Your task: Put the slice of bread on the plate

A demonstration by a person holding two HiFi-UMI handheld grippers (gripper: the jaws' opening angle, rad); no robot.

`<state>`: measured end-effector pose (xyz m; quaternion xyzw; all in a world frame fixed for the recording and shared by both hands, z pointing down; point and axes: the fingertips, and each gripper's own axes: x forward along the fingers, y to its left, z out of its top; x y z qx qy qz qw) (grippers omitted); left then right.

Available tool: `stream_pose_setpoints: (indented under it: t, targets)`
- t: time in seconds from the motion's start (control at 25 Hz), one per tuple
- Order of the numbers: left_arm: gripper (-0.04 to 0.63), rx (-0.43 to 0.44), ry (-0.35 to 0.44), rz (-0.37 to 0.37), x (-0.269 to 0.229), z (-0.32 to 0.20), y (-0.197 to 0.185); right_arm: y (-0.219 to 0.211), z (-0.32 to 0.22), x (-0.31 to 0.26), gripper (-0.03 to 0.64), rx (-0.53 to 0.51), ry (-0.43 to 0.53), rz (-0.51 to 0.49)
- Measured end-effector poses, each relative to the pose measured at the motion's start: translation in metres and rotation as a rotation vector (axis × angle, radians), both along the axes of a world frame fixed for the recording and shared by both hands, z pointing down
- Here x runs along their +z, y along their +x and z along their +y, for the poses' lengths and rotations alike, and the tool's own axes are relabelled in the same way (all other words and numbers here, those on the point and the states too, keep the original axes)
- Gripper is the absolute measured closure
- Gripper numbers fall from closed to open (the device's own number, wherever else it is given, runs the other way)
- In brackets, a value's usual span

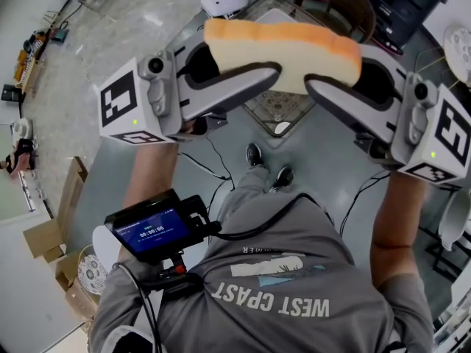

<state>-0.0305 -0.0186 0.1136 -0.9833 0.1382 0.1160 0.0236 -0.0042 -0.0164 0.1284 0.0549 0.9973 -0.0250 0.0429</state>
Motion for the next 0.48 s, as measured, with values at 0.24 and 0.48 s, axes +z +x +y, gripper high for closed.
stream_pose_setpoints:
  t: [0.24, 0.48]
  targets:
    - [0.503, 0.031, -0.002, 0.009, 0.001, -0.006, -0.001, 0.005, -0.006, 0.010, 0.523, 0.045, -0.046, 0.012]
    - [0.503, 0.080, -0.003, 0.017, 0.003, -0.015, -0.001, 0.004, -0.013, 0.011, 0.523, 0.106, -0.038, 0.026]
